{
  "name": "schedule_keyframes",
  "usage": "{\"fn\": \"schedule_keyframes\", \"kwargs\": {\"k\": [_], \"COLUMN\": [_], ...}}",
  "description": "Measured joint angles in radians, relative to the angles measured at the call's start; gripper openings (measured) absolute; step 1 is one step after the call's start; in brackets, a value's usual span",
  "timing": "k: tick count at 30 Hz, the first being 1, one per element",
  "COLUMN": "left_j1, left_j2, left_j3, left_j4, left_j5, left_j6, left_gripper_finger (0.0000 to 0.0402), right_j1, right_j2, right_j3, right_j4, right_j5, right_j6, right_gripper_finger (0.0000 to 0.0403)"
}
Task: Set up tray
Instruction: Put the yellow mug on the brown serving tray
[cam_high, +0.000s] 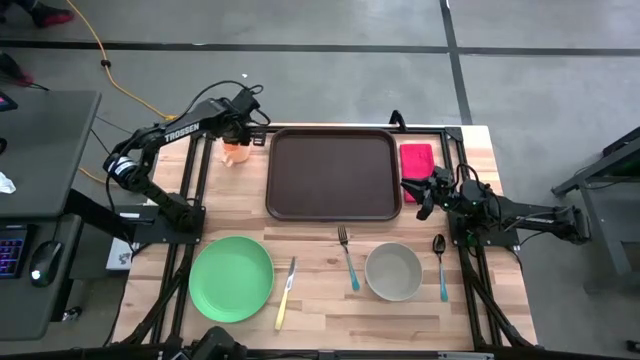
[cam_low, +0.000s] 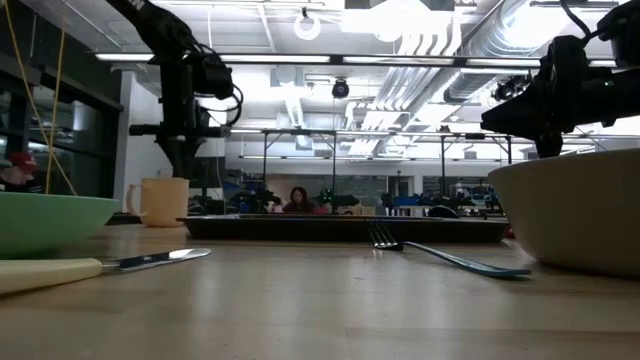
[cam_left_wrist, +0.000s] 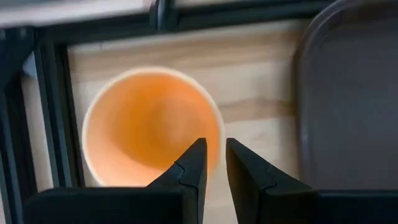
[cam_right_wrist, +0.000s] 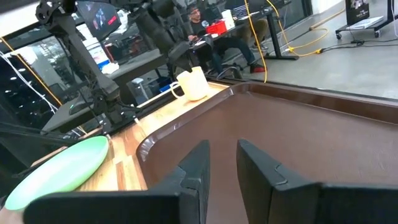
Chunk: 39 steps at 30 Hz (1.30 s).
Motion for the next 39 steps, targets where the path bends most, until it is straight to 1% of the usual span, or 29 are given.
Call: {"fn": "schedule_keyframes", "kwargs": {"k": [3, 6, 11, 16, 31, 39], "left_j1": [0.0, 0.0, 0.0, 0.0, 0.0, 0.0], "left_j2": [0.0, 0.0, 0.037, 0.068, 0.076, 0.104], "left_j3": [0.034, 0.042, 0.041, 0.04, 0.041, 0.041], "left_j4": [0.0, -0.004, -0.079, -0.071, -0.071, -0.078], "left_j5": [0.001, 0.003, 0.012, 0.021, 0.028, 0.03], "left_j6": [0.019, 0.02, 0.019, 0.013, 0.014, 0.014], "left_gripper_finger": [0.0092, 0.0092, 0.0092, 0.0092, 0.0092, 0.0092], "right_j1": [0.0, 0.0, 0.0, 0.0, 0.0, 0.0], "right_j2": [0.0, 0.0, 0.0, 0.0, 0.0, 0.0], "right_j3": [0.0, 0.0, 0.0, 0.0, 0.0, 0.0], "right_j4": [0.0, 0.0, -0.001, 0.0, 0.001, 0.001], "right_j5": [0.001, 0.001, 0.014, 0.039, 0.042, 0.042], "right_j6": [0.0, 0.0, -0.003, -0.011, -0.011, -0.011], "right_gripper_finger": [0.0057, 0.0057, 0.0057, 0.0057, 0.0057, 0.0057]}}
